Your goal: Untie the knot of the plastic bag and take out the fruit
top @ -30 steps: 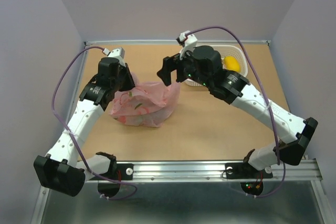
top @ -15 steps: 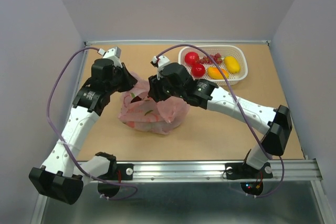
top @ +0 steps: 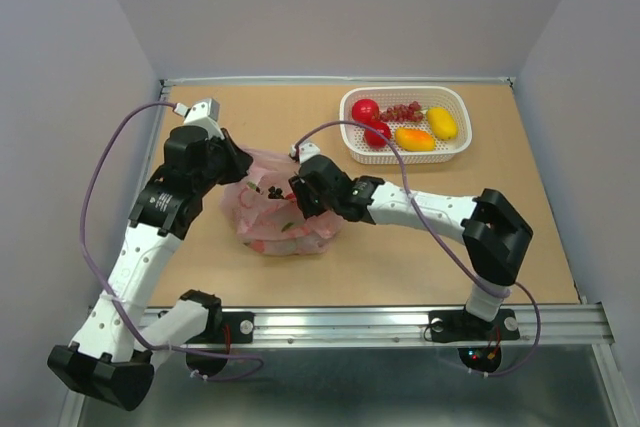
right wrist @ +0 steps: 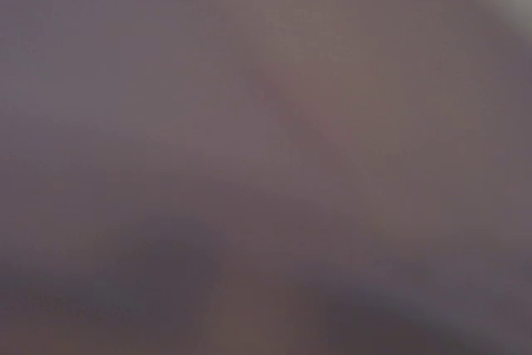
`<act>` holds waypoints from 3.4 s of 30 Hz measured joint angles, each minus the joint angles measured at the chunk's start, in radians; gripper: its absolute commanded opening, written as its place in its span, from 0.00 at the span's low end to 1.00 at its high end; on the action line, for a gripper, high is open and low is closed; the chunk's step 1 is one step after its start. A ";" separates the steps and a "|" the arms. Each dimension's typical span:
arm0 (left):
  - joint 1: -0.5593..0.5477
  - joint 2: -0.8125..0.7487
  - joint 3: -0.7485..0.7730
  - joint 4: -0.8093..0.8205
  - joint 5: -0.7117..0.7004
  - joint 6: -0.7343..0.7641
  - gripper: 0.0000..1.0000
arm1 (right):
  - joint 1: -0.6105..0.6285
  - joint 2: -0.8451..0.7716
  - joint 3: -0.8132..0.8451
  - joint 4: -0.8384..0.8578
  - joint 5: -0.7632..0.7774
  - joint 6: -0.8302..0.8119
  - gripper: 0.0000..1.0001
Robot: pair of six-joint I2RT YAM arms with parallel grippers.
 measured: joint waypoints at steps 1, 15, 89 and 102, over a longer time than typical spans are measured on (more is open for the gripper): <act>0.002 -0.009 -0.014 0.005 -0.023 0.000 0.00 | 0.000 0.008 -0.035 0.000 -0.002 0.000 0.48; 0.245 0.069 -0.341 0.209 -0.111 -0.005 0.00 | 0.005 -0.335 -0.443 -0.016 -0.171 -0.039 0.66; -0.134 -0.116 -0.531 0.183 -0.301 -0.262 0.02 | -0.021 -0.256 -0.053 0.044 0.149 -0.362 0.99; -0.139 -0.192 -0.596 0.175 -0.280 -0.343 0.00 | -0.037 -0.188 -0.398 0.062 0.127 -0.066 1.00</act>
